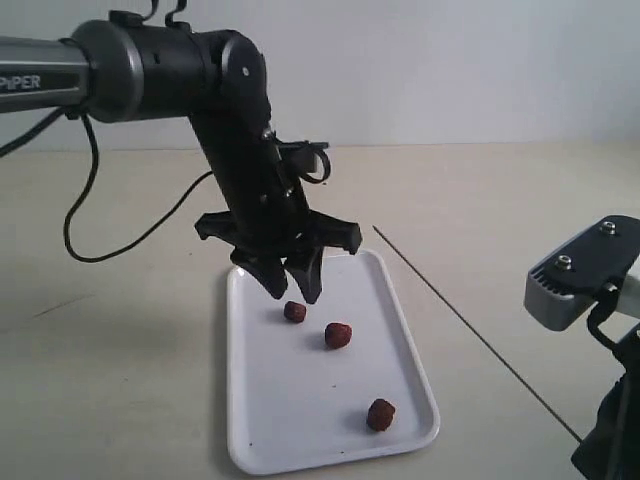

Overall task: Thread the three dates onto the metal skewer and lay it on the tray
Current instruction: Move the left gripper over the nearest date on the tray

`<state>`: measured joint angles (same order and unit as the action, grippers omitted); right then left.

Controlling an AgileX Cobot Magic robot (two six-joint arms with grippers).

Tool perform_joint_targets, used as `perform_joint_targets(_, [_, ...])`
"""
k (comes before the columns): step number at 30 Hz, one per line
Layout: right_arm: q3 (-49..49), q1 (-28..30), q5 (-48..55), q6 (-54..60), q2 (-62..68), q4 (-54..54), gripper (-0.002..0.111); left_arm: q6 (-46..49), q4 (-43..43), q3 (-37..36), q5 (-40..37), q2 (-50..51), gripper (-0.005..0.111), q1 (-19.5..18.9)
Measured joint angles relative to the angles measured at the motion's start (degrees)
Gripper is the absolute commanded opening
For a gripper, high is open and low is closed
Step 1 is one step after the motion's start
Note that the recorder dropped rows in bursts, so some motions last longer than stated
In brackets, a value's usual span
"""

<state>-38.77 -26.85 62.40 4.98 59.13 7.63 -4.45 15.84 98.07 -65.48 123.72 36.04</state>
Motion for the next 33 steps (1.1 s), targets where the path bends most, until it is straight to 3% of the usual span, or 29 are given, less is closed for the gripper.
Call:
perform_joint_targets(5, [0.00, 0.00, -0.23, 0.00, 0.00, 0.00, 0.000, -2.43, -2.43, 0.72, 0.47, 1.57, 0.042, 0.34])
perform_joint_targets(11, [0.00, 0.00, -0.36, -0.11, 0.00, 0.00, 0.000, -4.11, -4.26, 0.72, 1.90, 3.29, 0.051, 0.34])
perform_joint_targets(20, [0.00, 0.00, -0.78, -0.11, 0.00, 0.00, 0.000, -5.45, -4.15, 0.72, 6.14, 4.23, 0.050, 0.34])
perform_joint_targets(33, [0.00, 0.00, -1.60, -0.11, 0.00, 0.00, 0.000, -5.88, -3.14, 0.72, 6.49, 4.23, 0.050, 0.34])
